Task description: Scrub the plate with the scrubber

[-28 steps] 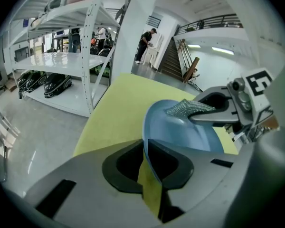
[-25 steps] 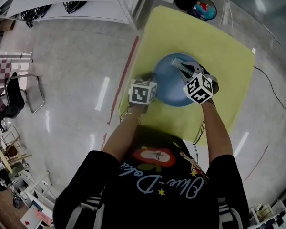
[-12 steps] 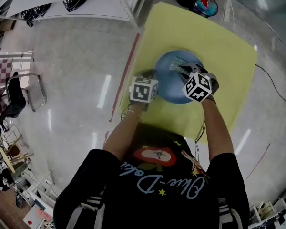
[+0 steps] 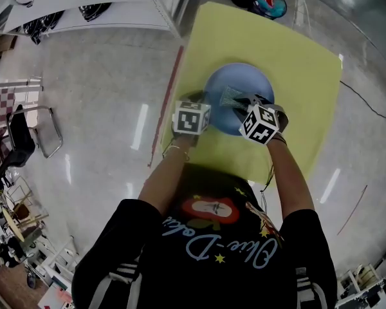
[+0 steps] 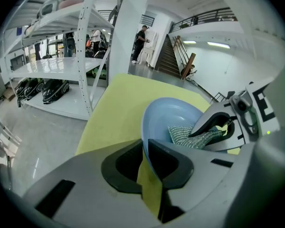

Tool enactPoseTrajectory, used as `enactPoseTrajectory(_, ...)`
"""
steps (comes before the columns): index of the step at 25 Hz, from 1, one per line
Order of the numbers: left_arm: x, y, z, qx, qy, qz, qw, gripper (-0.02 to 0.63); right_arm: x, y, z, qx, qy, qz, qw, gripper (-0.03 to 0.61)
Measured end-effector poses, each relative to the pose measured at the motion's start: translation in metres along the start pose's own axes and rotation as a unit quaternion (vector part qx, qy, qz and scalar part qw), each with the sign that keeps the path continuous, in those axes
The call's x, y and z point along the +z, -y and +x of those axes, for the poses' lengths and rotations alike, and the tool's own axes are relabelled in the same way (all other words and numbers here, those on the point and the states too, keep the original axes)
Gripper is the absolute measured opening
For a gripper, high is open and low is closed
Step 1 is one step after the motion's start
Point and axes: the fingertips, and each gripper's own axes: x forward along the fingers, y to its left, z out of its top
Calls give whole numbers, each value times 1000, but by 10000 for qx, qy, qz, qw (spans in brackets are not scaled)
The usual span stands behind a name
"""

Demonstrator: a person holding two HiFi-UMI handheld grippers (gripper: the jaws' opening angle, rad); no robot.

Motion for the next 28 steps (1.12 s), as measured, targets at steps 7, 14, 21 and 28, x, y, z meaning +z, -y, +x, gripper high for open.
enactPoseTrajectory(7,-1,-1,-2,17,-15,59,10000,34,4,-35,-2,258,54,89,9996,64)
enactPoseTrajectory(14,-3,-1,-1,95,-20,37,9999,34,5,-63,-4,512,141,249,9983,64)
enactPoseTrajectory(21,-2,0,1,202,-16,-11,9998,32,11,-69,-11,908,398,488,9939,67)
enactPoseTrajectory(28,-1,2,1,210,-74,34,9997,34,4,13,-35,-257,658,271,9971,66)
